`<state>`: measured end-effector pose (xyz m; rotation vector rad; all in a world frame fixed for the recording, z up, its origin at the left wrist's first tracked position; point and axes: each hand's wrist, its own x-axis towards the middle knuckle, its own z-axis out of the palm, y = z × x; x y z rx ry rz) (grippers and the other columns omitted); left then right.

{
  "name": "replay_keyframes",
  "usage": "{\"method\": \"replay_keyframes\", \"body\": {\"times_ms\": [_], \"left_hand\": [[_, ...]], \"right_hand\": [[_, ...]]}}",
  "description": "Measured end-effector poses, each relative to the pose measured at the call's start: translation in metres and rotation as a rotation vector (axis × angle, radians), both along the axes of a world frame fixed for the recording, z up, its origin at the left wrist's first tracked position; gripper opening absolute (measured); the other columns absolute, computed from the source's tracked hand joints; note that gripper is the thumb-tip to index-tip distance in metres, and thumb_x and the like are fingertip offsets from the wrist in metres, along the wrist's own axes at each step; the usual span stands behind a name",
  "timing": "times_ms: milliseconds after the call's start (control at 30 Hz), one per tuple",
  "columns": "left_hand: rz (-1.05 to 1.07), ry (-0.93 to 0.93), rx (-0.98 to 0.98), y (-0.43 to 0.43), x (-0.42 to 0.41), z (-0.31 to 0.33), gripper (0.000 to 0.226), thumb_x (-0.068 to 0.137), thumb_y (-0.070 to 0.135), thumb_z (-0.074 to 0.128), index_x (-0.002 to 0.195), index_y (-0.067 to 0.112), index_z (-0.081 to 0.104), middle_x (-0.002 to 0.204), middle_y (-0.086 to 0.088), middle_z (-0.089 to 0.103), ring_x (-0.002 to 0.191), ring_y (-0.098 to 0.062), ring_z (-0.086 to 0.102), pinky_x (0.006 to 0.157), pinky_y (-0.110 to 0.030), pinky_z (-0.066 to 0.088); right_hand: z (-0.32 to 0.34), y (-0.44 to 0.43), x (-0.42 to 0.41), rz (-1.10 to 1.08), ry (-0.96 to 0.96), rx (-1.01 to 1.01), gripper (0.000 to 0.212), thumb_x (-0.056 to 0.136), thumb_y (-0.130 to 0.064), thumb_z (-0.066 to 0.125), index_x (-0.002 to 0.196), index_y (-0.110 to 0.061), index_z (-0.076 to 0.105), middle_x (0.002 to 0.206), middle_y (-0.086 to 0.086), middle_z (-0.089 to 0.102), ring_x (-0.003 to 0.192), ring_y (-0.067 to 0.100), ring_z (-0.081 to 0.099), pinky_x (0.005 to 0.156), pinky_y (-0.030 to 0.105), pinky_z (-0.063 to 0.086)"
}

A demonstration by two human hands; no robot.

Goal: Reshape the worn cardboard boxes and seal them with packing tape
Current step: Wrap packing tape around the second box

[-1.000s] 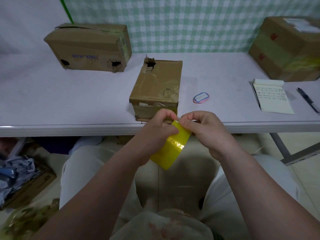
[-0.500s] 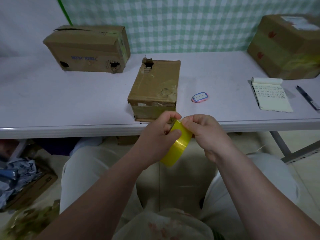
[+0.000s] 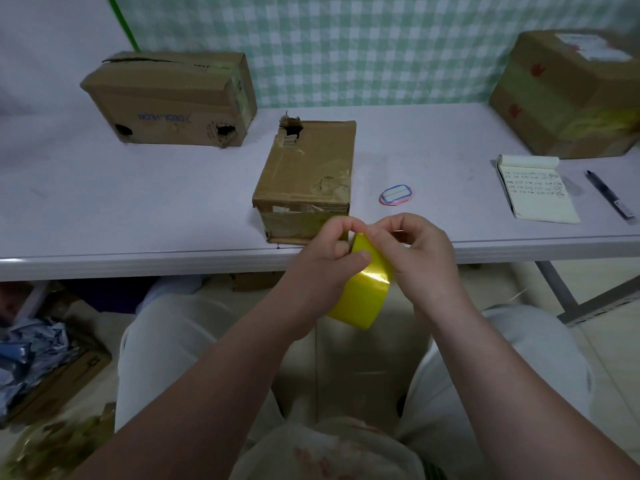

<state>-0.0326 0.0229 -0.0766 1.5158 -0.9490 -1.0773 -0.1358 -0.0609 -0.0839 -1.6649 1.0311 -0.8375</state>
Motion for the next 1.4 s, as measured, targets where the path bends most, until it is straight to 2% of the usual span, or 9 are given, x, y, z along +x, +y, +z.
{"method": "replay_keyframes", "body": {"times_ms": [167, 367, 467, 633, 800, 967, 1100, 1267, 1400], "left_hand": [[0.009, 0.044, -0.056, -0.009, -0.014, 0.003, 0.028, 0.084, 0.028, 0.055, 0.109, 0.037, 0.047, 0.095, -0.013, 0.068, 0.086, -0.028, 0.061, 0.073, -0.042, 0.050], [-0.034, -0.158, -0.050, -0.013, -0.013, 0.015, 0.040, 0.093, 0.014, 0.056, 0.123, 0.031, 0.035, 0.093, -0.011, 0.069, 0.087, -0.016, 0.062, 0.082, -0.036, 0.051], [-0.044, -0.328, -0.041, -0.013, -0.005, 0.029, 0.044, 0.091, 0.019, 0.059, 0.130, 0.028, 0.039, 0.084, 0.000, 0.073, 0.085, -0.014, 0.066, 0.085, -0.039, 0.053], [0.253, -0.575, -0.296, -0.015, 0.027, 0.047, 0.012, 0.087, 0.018, 0.065, 0.096, 0.025, 0.062, 0.061, 0.006, 0.062, 0.062, -0.011, 0.062, 0.069, -0.035, 0.054], [0.222, -1.052, -0.166, -0.023, 0.076, 0.037, 0.032, 0.087, 0.034, 0.064, 0.116, 0.020, 0.064, 0.110, 0.006, 0.063, 0.107, -0.014, 0.053, 0.090, -0.026, 0.037], [0.015, -1.071, -0.082, -0.025, 0.098, 0.016, 0.061, 0.078, 0.059, 0.052, 0.129, 0.028, 0.058, 0.139, 0.003, 0.051, 0.129, -0.019, 0.040, 0.107, -0.034, 0.025], [0.032, -1.104, -0.120, -0.028, 0.101, 0.010, 0.063, 0.075, 0.063, 0.054, 0.126, 0.027, 0.061, 0.135, 0.002, 0.054, 0.126, -0.018, 0.042, 0.102, -0.028, 0.026], [0.036, -1.162, -0.140, -0.031, 0.102, 0.005, 0.065, 0.075, 0.068, 0.050, 0.122, 0.025, 0.064, 0.128, 0.000, 0.058, 0.119, -0.019, 0.047, 0.097, -0.031, 0.035], [0.008, -1.250, -0.179, -0.033, 0.105, 0.000, 0.064, 0.079, 0.065, 0.046, 0.118, 0.018, 0.067, 0.122, -0.008, 0.063, 0.113, -0.028, 0.055, 0.094, -0.038, 0.042]], "right_hand": [[0.007, -0.010, -0.007, -0.165, 0.041, 0.191, 0.045, 0.071, -0.049, 0.076, 0.103, -0.032, 0.051, 0.114, 0.003, 0.054, 0.100, 0.018, 0.059, 0.086, 0.041, 0.052], [0.021, -0.023, -0.017, -0.133, -0.158, 0.321, 0.045, 0.071, -0.022, 0.082, 0.106, -0.024, 0.055, 0.098, 0.007, 0.067, 0.082, 0.020, 0.067, 0.065, 0.032, 0.055], [0.024, -0.032, -0.018, -0.176, -0.157, 0.192, 0.038, 0.072, -0.020, 0.082, 0.101, -0.026, 0.058, 0.085, -0.006, 0.065, 0.077, 0.012, 0.063, 0.067, 0.027, 0.050], [0.023, -0.056, -0.011, -0.258, 0.047, -0.288, 0.030, 0.072, -0.020, 0.080, 0.093, -0.029, 0.061, 0.085, -0.012, 0.060, 0.078, 0.010, 0.054, 0.076, 0.024, 0.040], [-0.006, -0.079, -0.004, -0.148, 0.379, -0.710, 0.027, 0.074, -0.004, 0.070, 0.100, -0.011, 0.066, 0.099, 0.009, 0.059, 0.088, 0.027, 0.058, 0.068, 0.029, 0.035], [-0.041, -0.090, -0.007, -0.078, 0.589, -0.801, 0.021, 0.073, -0.001, 0.068, 0.092, -0.011, 0.068, 0.092, 0.009, 0.061, 0.087, 0.035, 0.059, 0.059, 0.029, 0.034], [-0.034, -0.086, -0.002, -0.152, 0.476, -0.872, 0.010, 0.082, -0.019, 0.065, 0.087, -0.011, 0.067, 0.085, 0.008, 0.064, 0.082, 0.033, 0.056, 0.070, 0.035, 0.040], [-0.004, -0.058, 0.022, -0.027, 0.240, -0.789, 0.031, 0.092, -0.034, 0.050, 0.105, -0.012, 0.069, 0.105, 0.002, 0.068, 0.099, 0.024, 0.055, 0.083, 0.019, 0.030], [0.001, -0.044, 0.041, 0.183, 0.235, -0.767, 0.048, 0.090, -0.049, 0.046, 0.119, -0.017, 0.066, 0.125, 0.002, 0.064, 0.114, 0.023, 0.055, 0.097, 0.024, 0.034]]}}
